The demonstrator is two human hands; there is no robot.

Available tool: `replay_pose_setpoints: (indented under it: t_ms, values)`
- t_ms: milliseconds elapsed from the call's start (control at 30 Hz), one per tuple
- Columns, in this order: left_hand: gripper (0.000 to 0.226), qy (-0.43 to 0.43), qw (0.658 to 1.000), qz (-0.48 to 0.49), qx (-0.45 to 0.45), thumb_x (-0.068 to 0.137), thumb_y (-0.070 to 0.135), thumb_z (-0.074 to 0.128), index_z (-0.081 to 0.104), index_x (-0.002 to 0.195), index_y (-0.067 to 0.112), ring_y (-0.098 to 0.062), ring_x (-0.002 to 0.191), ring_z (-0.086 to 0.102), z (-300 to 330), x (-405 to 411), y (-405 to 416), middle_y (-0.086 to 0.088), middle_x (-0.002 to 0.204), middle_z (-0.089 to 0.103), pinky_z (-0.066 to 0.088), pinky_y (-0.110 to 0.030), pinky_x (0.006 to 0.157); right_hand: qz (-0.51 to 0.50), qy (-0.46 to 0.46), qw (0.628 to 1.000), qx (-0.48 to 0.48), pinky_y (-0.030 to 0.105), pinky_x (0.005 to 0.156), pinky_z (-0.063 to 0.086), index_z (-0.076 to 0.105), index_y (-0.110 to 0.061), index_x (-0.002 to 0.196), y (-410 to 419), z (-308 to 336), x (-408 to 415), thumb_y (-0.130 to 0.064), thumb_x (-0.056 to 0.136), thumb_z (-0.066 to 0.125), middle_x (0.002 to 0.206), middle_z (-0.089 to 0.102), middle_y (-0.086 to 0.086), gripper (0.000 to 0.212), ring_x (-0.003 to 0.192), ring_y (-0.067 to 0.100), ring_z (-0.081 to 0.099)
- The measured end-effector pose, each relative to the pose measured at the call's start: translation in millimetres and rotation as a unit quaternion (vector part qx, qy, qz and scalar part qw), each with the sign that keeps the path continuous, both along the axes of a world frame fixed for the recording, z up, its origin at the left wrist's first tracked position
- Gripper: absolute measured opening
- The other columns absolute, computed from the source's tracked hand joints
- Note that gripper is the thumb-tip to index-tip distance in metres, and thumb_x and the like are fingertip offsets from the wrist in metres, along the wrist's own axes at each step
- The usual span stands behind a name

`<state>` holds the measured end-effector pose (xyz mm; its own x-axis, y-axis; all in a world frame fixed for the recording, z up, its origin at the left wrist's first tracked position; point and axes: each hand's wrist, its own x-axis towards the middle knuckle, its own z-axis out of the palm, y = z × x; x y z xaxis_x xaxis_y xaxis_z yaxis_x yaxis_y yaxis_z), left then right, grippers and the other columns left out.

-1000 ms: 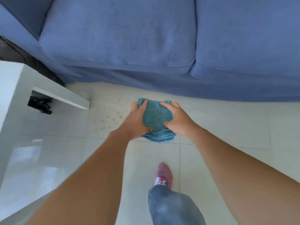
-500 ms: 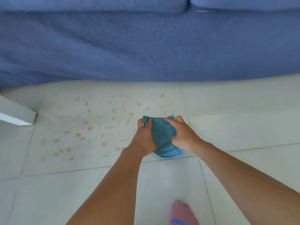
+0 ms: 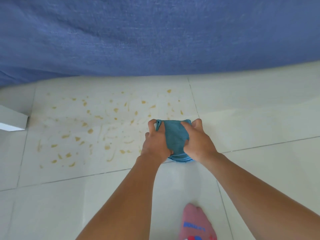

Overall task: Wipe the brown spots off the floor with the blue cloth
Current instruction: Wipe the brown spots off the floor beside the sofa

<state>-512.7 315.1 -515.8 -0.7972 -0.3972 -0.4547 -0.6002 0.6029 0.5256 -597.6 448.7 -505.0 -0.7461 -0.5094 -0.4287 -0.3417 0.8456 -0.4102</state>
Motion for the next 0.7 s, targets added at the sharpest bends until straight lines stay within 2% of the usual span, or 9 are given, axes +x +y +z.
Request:
replay_pose_setpoints:
  t_ms: [67, 133, 233, 333, 400, 467, 600, 700]
  values:
    - [0.094, 0.015, 0.999, -0.008, -0.052, 0.075, 0.041, 0.08, 0.027, 0.151, 0.024, -0.024, 0.124, 0.04, 3.6, 9.0, -3.1, 0.005, 0.15, 0.006, 0.052, -0.036, 0.086, 0.029, 0.107, 0.993, 0.039, 0.038, 0.085, 0.049, 0.045, -0.023, 0.144, -1.1, -1.5, 6.5, -0.008, 0.083, 0.058, 0.134, 0.033, 0.0, 0.064, 0.108, 0.026, 0.042]
    - [0.088, 0.056, 0.995, -0.005, -0.082, 0.08, 0.05, 0.073, 0.029, 0.152, 0.027, -0.019, 0.129, 0.036, 4.2, 22.7, -7.6, 0.006, 0.15, 0.011, 0.05, -0.034, 0.087, 0.088, 0.186, 0.978, 0.029, 0.039, 0.097, 0.041, 0.047, -0.02, 0.143, -2.0, -5.0, 12.3, -0.014, 0.083, 0.062, 0.148, 0.033, 0.001, 0.063, 0.124, 0.029, 0.036]
    - [0.075, 0.128, 0.986, 0.011, -0.108, 0.085, 0.056, 0.064, 0.037, 0.148, 0.026, -0.021, 0.13, 0.038, -2.6, 49.6, -13.2, 0.005, 0.149, 0.022, 0.041, -0.036, 0.103, 0.167, 0.193, 0.967, 0.004, 0.047, 0.114, 0.033, 0.043, -0.016, 0.149, -6.5, -13.8, 20.1, -0.029, 0.092, 0.059, 0.162, 0.03, 0.002, 0.06, 0.149, 0.032, 0.024]
    - [0.072, 0.144, 0.976, 0.079, -0.144, 0.086, 0.059, 0.057, 0.04, 0.146, 0.022, -0.023, 0.132, 0.039, -13.1, 84.6, -8.7, 0.002, 0.148, 0.031, 0.032, -0.042, 0.107, 0.203, 0.139, 0.969, 0.026, 0.048, 0.126, 0.007, 0.024, -0.021, 0.16, -10.6, -20.5, 26.0, -0.044, 0.1, 0.046, 0.171, 0.007, 0.0, 0.068, 0.157, 0.029, -0.001]
    - [0.08, 0.123, 0.969, 0.148, -0.159, 0.085, 0.064, 0.054, 0.036, 0.148, 0.017, -0.025, 0.138, 0.034, -19.4, 110.2, -3.0, -0.002, 0.149, 0.031, 0.028, -0.044, 0.109, 0.21, 0.106, 0.97, 0.052, 0.047, 0.126, -0.004, 0.008, -0.026, 0.163, -10.4, -23.1, 28.6, -0.05, 0.103, 0.038, 0.171, -0.009, -0.004, 0.071, 0.156, 0.025, -0.014]
    - [0.095, 0.091, 0.961, 0.198, -0.169, 0.079, 0.071, 0.053, 0.028, 0.151, 0.014, -0.025, 0.145, 0.028, -23.9, 132.4, 0.6, -0.006, 0.153, 0.029, 0.024, -0.047, 0.113, 0.208, 0.093, 0.971, 0.068, 0.045, 0.126, -0.009, -0.003, -0.03, 0.162, -8.9, -25.9, 31.3, -0.053, 0.103, 0.031, 0.169, -0.018, -0.008, 0.072, 0.155, 0.023, -0.021]
    - [0.13, 0.013, 0.938, 0.308, -0.158, 0.058, 0.085, 0.066, 0.02, 0.154, 0.01, -0.026, 0.149, 0.023, -26.1, 155.1, 3.2, -0.008, 0.158, 0.02, 0.017, -0.049, 0.117, 0.19, 0.082, 0.975, 0.084, 0.044, 0.125, -0.01, -0.01, -0.033, 0.161, -5.7, -29.8, 28.8, -0.056, 0.103, 0.026, 0.167, -0.024, -0.011, 0.073, 0.153, 0.02, -0.025]
    - [0.142, -0.018, 0.928, 0.345, -0.141, 0.053, 0.09, 0.064, 0.014, 0.155, 0.006, -0.03, 0.151, 0.021, -24.4, 160.7, 7.8, -0.011, 0.161, 0.015, 0.013, -0.046, 0.122, 0.163, 0.076, 0.979, 0.098, 0.046, 0.125, -0.011, -0.012, -0.032, 0.16, -14.4, -29.3, 31.4, -0.055, 0.103, 0.024, 0.167, -0.025, -0.008, 0.071, 0.153, 0.023, -0.025]
